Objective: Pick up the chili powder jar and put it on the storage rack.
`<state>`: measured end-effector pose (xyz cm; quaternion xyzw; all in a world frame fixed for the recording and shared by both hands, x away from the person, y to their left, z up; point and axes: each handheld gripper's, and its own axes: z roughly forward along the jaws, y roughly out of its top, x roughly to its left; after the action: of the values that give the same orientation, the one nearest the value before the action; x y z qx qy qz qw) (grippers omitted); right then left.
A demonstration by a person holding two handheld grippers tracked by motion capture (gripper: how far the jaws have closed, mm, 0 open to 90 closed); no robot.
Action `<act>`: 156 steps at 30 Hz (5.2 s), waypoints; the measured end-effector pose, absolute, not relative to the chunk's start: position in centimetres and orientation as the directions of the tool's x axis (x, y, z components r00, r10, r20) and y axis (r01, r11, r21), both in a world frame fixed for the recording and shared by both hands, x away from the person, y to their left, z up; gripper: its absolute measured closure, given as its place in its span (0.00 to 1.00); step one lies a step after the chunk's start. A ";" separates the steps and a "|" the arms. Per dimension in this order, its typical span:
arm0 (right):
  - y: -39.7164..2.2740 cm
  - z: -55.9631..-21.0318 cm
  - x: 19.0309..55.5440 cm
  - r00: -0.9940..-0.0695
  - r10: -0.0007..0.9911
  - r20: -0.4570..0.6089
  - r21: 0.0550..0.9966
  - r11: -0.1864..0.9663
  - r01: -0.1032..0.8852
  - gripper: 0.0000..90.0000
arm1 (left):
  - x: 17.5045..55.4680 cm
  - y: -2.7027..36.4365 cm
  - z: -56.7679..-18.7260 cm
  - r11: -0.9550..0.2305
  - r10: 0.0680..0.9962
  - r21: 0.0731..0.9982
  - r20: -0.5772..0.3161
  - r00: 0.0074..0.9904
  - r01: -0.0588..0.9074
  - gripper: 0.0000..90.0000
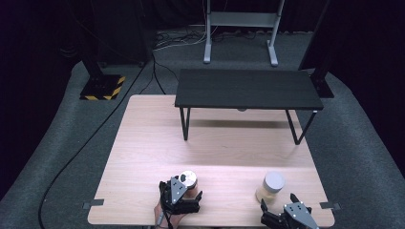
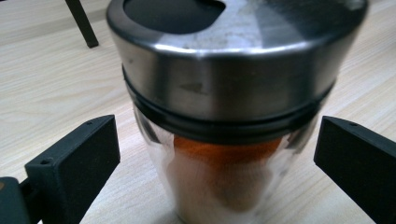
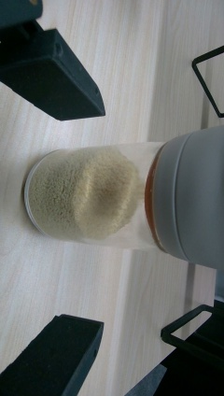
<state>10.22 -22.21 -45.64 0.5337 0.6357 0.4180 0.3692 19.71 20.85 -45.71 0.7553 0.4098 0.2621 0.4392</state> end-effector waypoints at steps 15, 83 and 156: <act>-22.4 -45.8 10.3 -0.164 0.986 -0.015 0.926 0.076 0.371 0.00 | 21.1 20.1 -45.7 -0.296 0.851 0.860 0.040 0.523 0.416 0.00; -23.0 -45.7 10.5 -0.167 0.986 -0.005 0.920 0.071 0.386 0.00 | 25.4 23.4 -41.5 -0.284 0.824 0.864 -0.001 0.566 0.415 0.35; -22.1 -45.6 11.1 -0.210 0.978 -0.020 0.909 0.105 0.403 0.00 | 33.9 22.8 -36.5 -0.346 0.797 0.852 0.044 0.602 0.394 0.35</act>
<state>11.11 -22.14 -45.63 0.5248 0.6579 0.4150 0.3459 33.89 22.77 -36.54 0.7859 0.3789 0.2349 0.4285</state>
